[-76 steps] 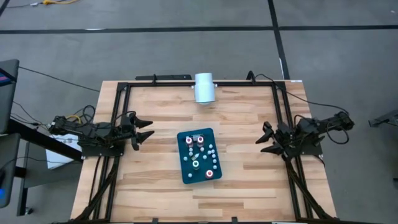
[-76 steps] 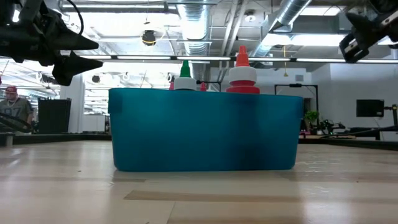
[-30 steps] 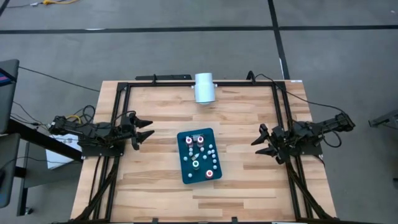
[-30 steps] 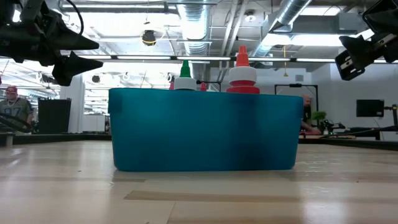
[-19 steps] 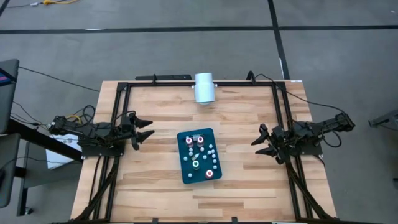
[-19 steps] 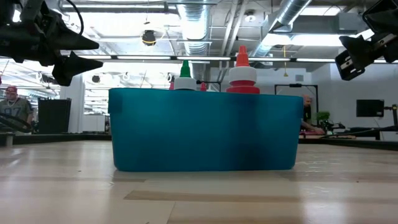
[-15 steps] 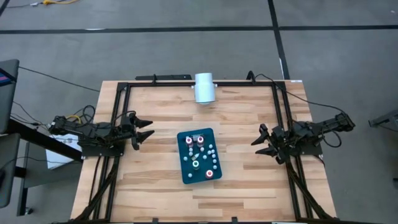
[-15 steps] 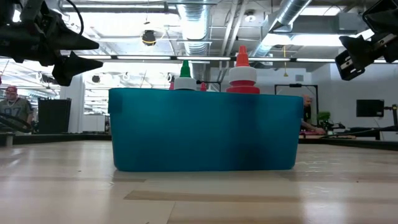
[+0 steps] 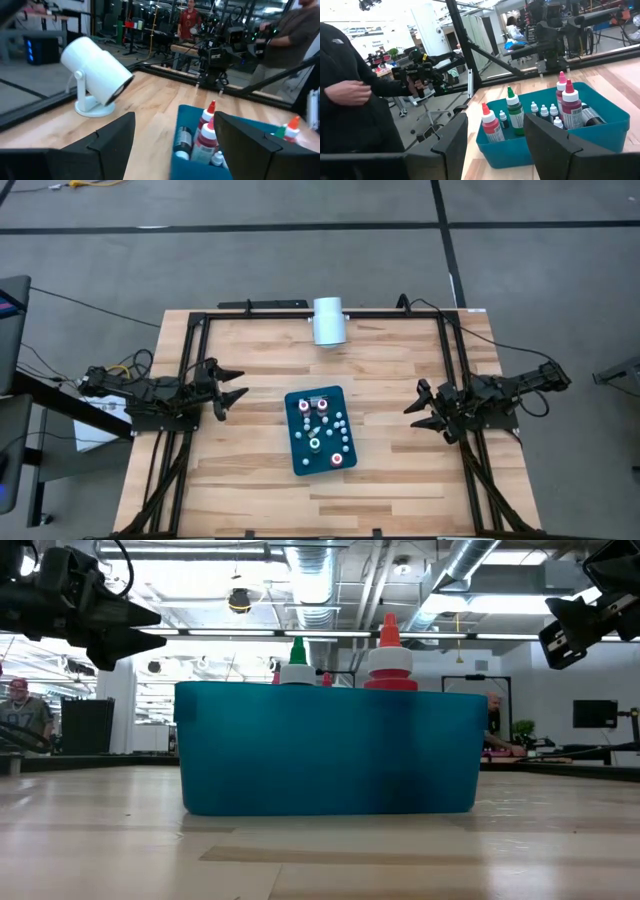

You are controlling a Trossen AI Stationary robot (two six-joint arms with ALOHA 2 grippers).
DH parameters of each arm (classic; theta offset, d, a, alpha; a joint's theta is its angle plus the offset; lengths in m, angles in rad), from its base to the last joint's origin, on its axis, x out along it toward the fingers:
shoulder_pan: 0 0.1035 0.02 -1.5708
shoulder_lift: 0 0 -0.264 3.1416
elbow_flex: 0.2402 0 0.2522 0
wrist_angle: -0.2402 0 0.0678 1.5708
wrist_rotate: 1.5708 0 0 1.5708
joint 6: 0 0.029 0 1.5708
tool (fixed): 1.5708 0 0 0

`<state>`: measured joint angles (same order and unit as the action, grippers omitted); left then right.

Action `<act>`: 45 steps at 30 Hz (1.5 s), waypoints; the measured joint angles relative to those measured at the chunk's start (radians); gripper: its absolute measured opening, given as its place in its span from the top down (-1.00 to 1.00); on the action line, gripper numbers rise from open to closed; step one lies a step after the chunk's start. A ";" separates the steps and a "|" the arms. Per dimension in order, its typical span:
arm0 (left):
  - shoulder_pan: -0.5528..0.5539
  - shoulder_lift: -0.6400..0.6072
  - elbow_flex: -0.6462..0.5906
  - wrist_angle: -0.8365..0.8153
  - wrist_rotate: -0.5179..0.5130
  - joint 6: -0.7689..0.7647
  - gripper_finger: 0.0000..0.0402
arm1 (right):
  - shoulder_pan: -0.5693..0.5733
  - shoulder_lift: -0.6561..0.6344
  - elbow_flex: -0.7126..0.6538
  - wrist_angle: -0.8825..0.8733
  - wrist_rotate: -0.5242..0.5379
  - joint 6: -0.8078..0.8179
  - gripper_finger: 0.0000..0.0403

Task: Pick & Place food coloring
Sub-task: Return to Home Position

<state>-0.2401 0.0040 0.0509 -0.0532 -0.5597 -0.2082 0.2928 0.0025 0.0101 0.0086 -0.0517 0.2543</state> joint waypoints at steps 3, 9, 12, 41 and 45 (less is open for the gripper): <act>0.000 0.000 0.000 0.000 -0.018 0.025 -0.31 | 0.000 0.000 0.000 0.000 0.000 0.000 0.10; 0.000 0.000 0.000 0.000 -0.048 -0.070 -0.31 | 0.000 0.000 0.000 0.000 0.000 0.000 0.10; 0.000 0.000 0.000 0.000 -0.049 -0.106 -0.31 | 0.000 0.000 0.000 0.000 0.000 0.000 0.10; 0.000 0.000 0.000 0.000 -0.049 -0.111 -0.31 | 0.000 0.000 0.000 0.000 0.000 0.000 0.10; 0.000 0.000 0.000 0.000 -0.049 -0.111 -0.31 | 0.000 0.000 0.000 0.000 0.000 0.000 0.10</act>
<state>-0.2401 0.0044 0.0509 -0.0532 -0.6083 -0.3191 0.2928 0.0025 0.0097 0.0086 -0.0517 0.2543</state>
